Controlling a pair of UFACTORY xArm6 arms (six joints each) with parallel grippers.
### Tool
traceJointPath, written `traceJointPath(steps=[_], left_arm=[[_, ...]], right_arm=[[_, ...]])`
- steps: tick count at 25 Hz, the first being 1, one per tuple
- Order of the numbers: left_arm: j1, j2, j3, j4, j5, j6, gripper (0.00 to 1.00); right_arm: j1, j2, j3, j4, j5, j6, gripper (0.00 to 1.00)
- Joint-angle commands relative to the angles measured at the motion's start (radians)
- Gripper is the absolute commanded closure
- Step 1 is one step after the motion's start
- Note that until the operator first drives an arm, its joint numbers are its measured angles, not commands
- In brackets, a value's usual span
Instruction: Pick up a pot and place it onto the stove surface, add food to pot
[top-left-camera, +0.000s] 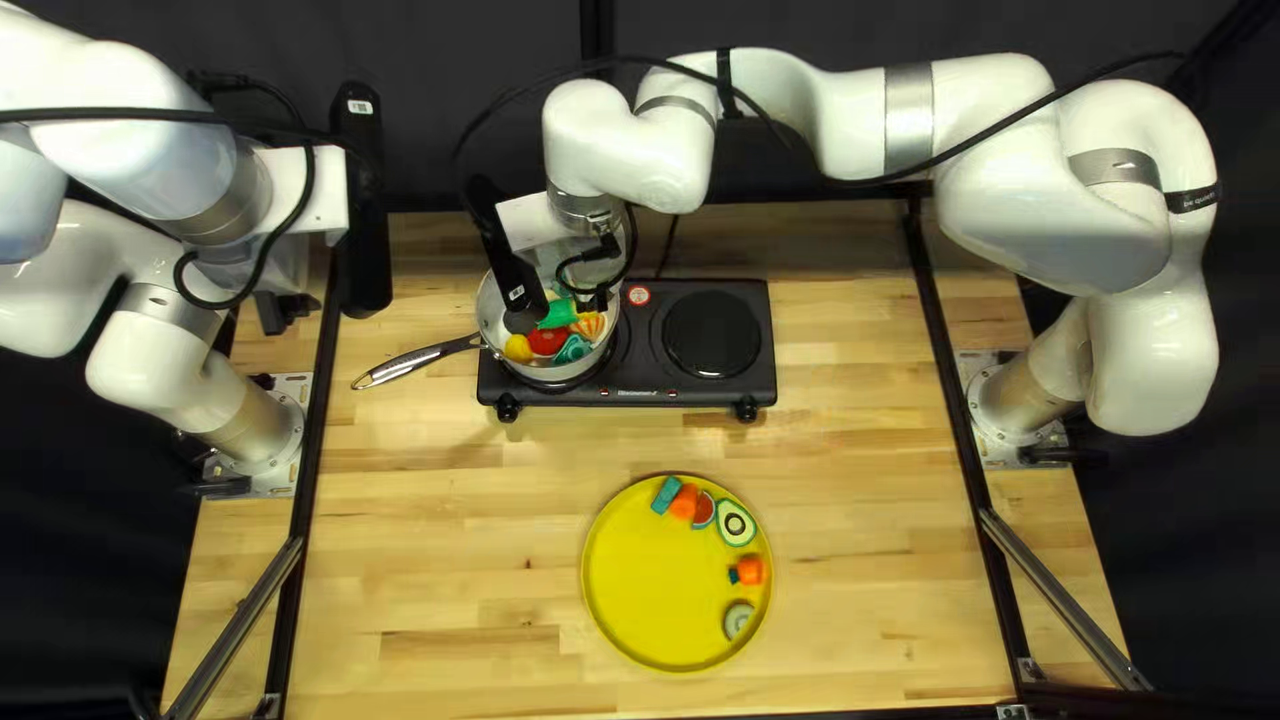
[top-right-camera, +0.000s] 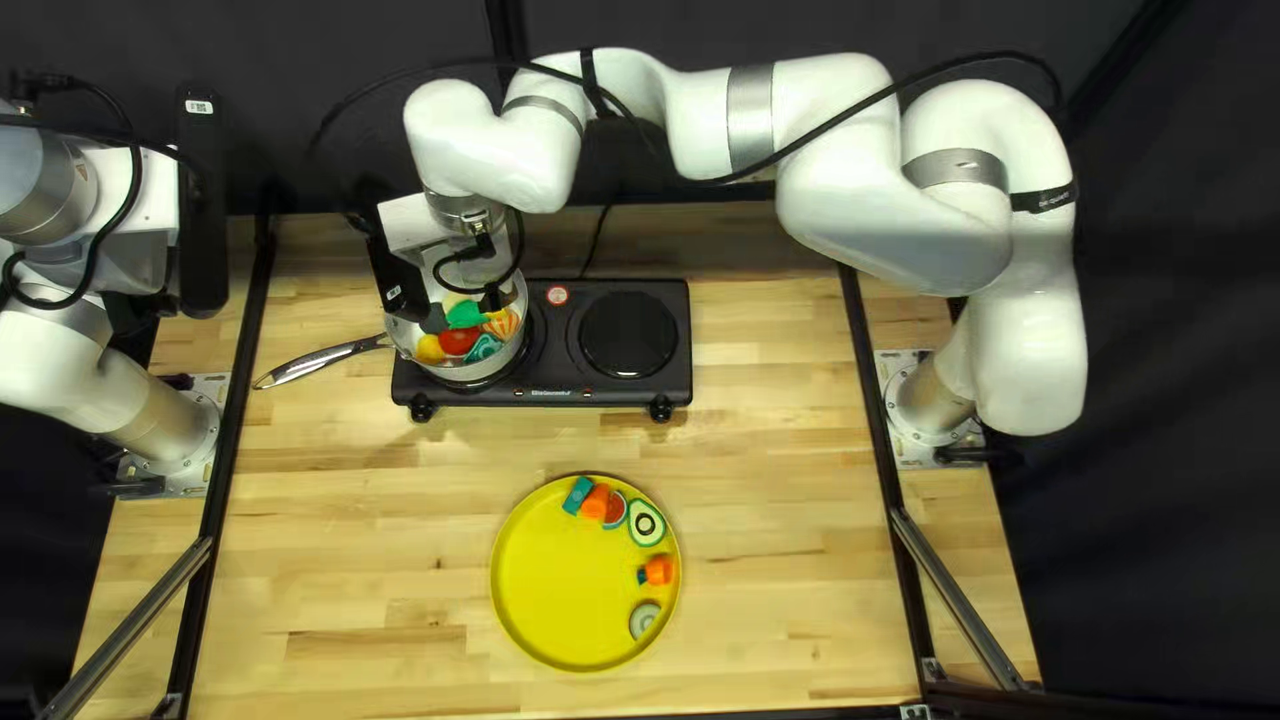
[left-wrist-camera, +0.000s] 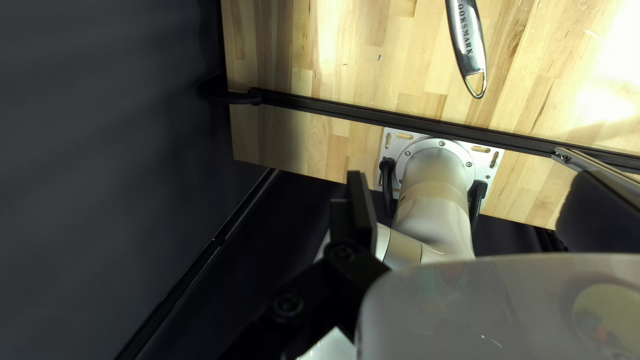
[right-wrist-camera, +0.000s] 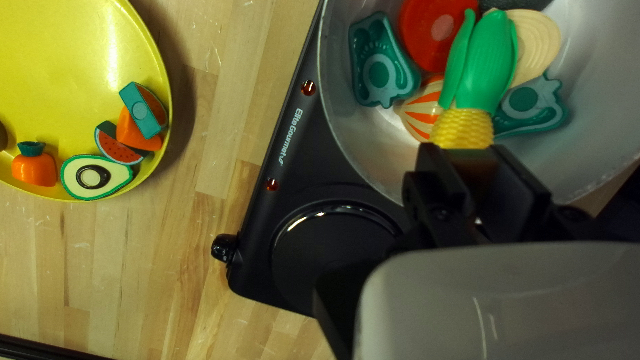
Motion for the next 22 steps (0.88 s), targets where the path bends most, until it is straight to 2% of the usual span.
traceJointPath(steps=[1,9,18,21,22], left_arm=[[0.000,0.000,0.000,0.000,0.000,0.000,0.00],[0.000,0.000,0.000,0.000,0.000,0.000,0.00],[0.000,0.000,0.000,0.000,0.000,0.000,0.00],[0.000,0.000,0.000,0.000,0.000,0.000,0.00],[0.000,0.000,0.000,0.000,0.000,0.000,0.00]], right_arm=[[-0.004,-0.004,0.008,0.008,-0.004,-0.005,0.00],[-0.007,0.005,-0.019,0.010,0.024,-0.018,0.00],[-0.018,0.065,-0.097,0.021,0.054,-0.044,0.00],[-0.008,0.044,-0.073,0.017,0.054,-0.037,0.00],[0.013,0.004,-0.014,0.010,0.037,-0.018,0.00]])
